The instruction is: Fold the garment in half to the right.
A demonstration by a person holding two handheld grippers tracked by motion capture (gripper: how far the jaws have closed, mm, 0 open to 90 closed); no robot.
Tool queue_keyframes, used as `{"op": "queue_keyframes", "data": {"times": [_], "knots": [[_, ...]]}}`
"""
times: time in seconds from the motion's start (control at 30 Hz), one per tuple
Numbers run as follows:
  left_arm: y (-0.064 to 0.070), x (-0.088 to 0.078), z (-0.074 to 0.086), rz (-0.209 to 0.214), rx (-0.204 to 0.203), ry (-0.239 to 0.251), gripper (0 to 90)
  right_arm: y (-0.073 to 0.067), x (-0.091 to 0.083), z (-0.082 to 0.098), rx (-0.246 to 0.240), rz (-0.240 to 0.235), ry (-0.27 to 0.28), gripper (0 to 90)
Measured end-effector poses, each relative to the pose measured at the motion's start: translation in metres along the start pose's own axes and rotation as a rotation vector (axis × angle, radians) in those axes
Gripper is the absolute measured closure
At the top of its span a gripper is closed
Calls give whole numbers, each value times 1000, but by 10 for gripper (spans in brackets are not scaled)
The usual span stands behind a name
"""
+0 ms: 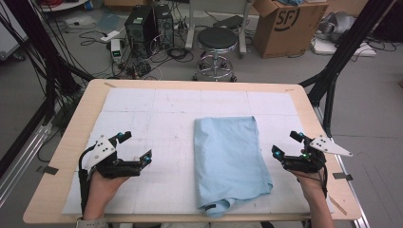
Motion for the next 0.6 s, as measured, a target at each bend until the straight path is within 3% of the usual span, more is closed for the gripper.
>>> {"op": "queue_keyframes", "data": {"times": [0.23, 0.4, 0.6], "knots": [[-1, 2, 8, -16, 16, -34, 17, 16, -9, 17, -9, 50, 15, 1], [-1, 2, 10, -18, 18, -33, 17, 18, -11, 23, 3, 70, 8, 1], [-1, 3, 13, -13, -12, -46, 17, 20, -12, 22, 13, 72, 22, 1]]}}
Point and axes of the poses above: each handheld gripper's, and its own axes: x roughly forward along the jaws, z roughly out of its underside, y roughly to its right, the point moved 5 cm from there along x, roughly forward along the jaws, and after that the axes turned 1 degree about y, right-handed, at the moved point
